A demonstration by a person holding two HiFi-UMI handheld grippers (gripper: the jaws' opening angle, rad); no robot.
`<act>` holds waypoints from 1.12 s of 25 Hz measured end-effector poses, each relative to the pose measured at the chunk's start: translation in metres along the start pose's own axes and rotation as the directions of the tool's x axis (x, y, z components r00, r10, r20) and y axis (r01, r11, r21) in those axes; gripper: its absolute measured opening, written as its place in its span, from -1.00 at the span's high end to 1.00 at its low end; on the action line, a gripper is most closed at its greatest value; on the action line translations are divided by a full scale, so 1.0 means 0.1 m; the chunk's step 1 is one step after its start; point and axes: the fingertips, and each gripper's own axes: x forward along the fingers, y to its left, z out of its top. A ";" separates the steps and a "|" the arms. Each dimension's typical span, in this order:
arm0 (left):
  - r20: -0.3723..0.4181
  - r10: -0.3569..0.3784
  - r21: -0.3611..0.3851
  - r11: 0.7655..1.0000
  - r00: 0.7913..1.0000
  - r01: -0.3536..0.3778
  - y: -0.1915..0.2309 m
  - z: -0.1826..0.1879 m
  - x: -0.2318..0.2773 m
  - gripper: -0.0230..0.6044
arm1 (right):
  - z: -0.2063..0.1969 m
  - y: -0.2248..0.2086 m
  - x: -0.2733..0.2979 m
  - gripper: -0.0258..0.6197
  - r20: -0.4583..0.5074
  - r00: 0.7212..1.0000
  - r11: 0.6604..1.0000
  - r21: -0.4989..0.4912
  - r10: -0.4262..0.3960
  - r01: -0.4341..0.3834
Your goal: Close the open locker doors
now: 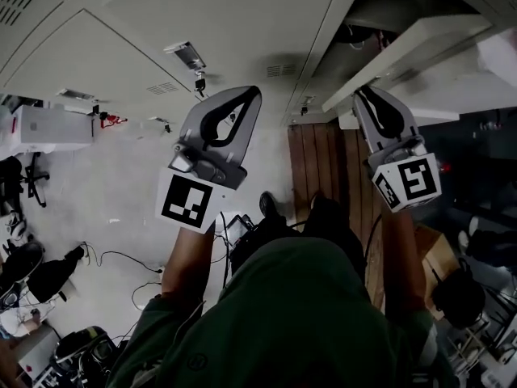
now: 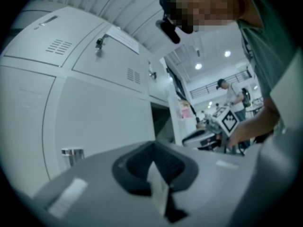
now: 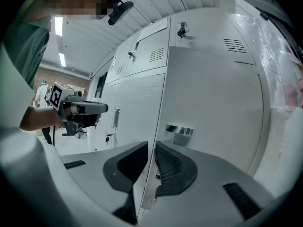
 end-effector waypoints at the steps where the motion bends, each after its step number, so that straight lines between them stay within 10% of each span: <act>1: 0.001 0.004 -0.002 1.000 1.000 -0.004 0.02 0.00 -0.01 0.93 | 0.01 -0.03 0.05 0.79 -0.001 1.000 1.000 0.000 -0.007 0.007; 28: -0.008 0.071 0.064 0.995 0.997 -0.070 0.39 0.30 -0.30 0.93 | 0.07 -0.42 0.96 0.86 -0.068 0.997 0.999 -0.002 -0.043 0.043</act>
